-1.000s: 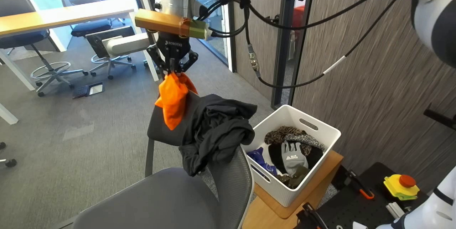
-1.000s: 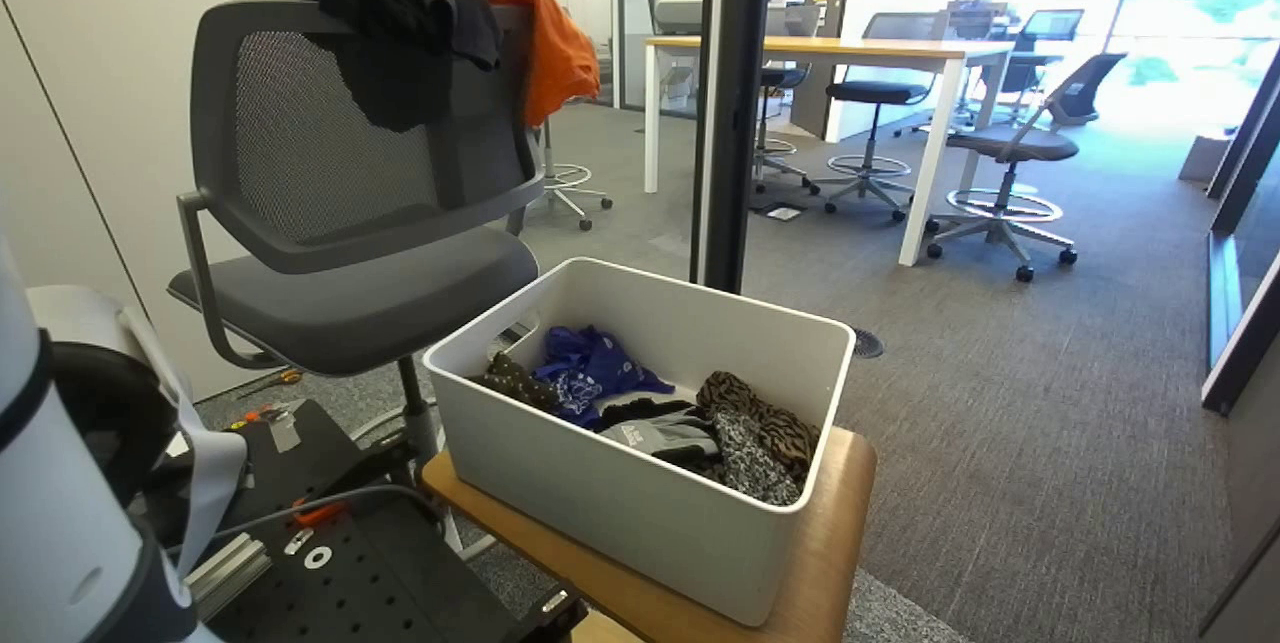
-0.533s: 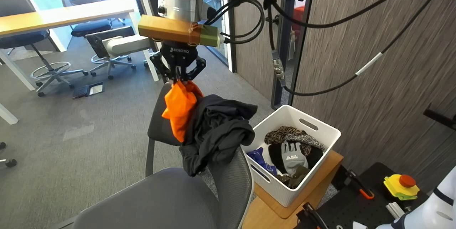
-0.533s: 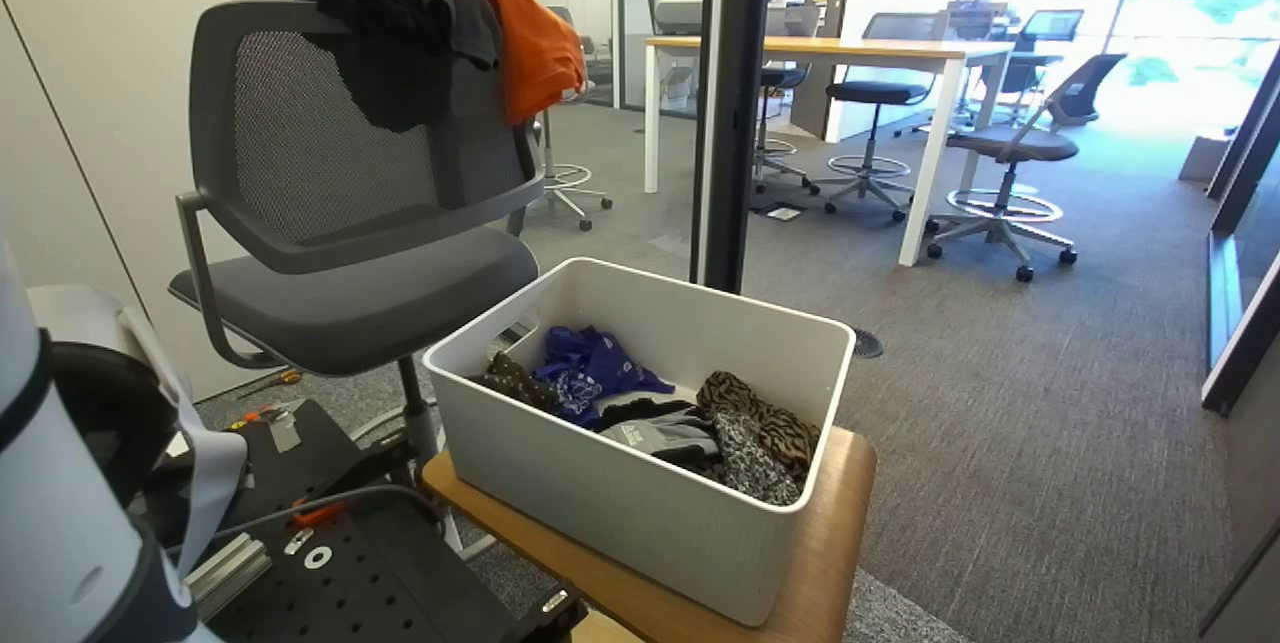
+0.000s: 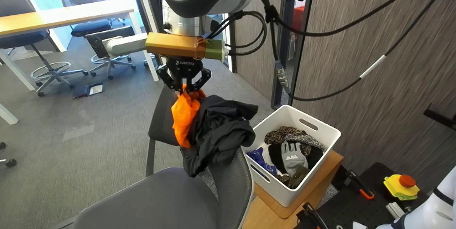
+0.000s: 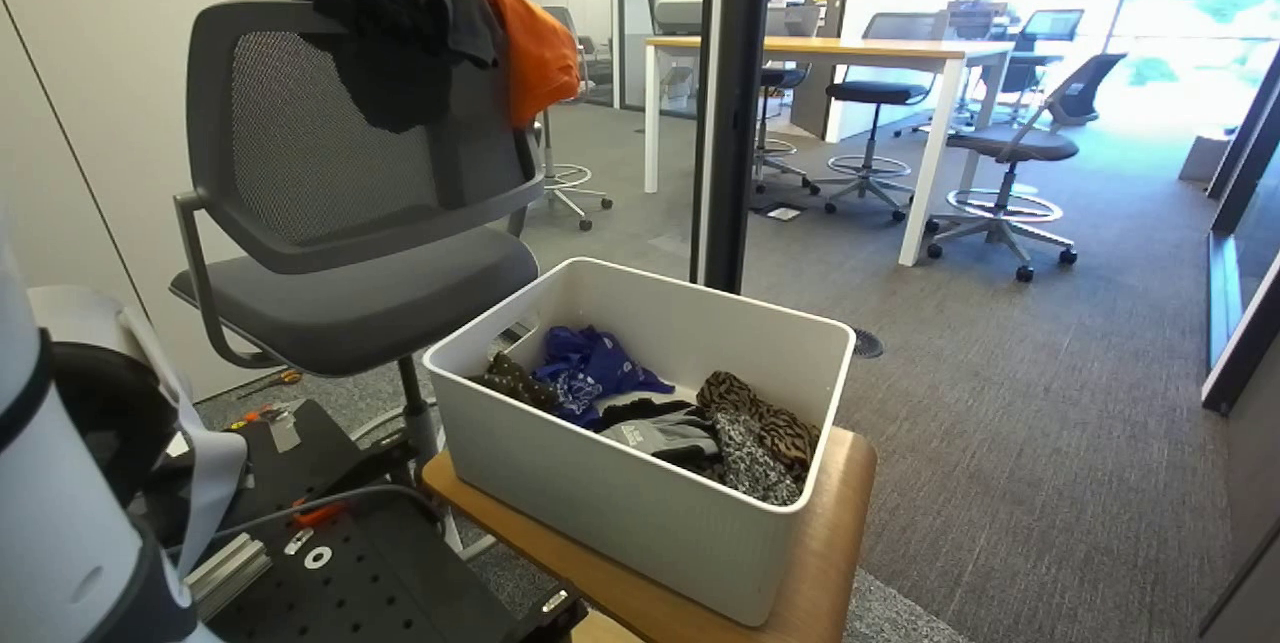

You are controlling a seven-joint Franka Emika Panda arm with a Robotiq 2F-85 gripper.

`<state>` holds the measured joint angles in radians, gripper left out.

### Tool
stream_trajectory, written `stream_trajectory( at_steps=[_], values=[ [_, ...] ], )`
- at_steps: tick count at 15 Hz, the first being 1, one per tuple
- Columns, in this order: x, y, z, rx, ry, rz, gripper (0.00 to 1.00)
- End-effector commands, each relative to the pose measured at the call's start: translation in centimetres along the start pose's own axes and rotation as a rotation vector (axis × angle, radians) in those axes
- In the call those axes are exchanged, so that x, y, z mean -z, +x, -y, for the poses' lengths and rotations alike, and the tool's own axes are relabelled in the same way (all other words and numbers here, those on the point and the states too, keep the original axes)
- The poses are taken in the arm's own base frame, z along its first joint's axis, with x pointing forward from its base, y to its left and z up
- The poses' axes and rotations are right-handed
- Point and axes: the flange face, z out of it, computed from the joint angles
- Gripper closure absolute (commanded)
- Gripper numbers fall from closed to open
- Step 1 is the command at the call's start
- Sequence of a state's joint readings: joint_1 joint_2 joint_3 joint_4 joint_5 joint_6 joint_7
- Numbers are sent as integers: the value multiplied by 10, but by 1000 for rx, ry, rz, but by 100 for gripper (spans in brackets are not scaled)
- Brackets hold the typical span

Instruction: Put the orange shirt on the backrest of the chair

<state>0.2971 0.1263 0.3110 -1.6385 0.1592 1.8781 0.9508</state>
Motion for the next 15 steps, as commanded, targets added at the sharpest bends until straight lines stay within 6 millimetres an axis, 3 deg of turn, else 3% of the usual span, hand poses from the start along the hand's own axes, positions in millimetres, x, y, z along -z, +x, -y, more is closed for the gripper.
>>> stream_trajectory(
  at_steps=[1,3,8,11,15],
  values=[
    [3,-5,-2,11,22,2,64],
    [1,-6,-3,16,11,4,60],
    [1,-10,-10,78,-31,6,23],
    [15,-19,-14,126,-41,-15,2],
    [52,-36,-38,163,-56,-78,0]
  ],
)
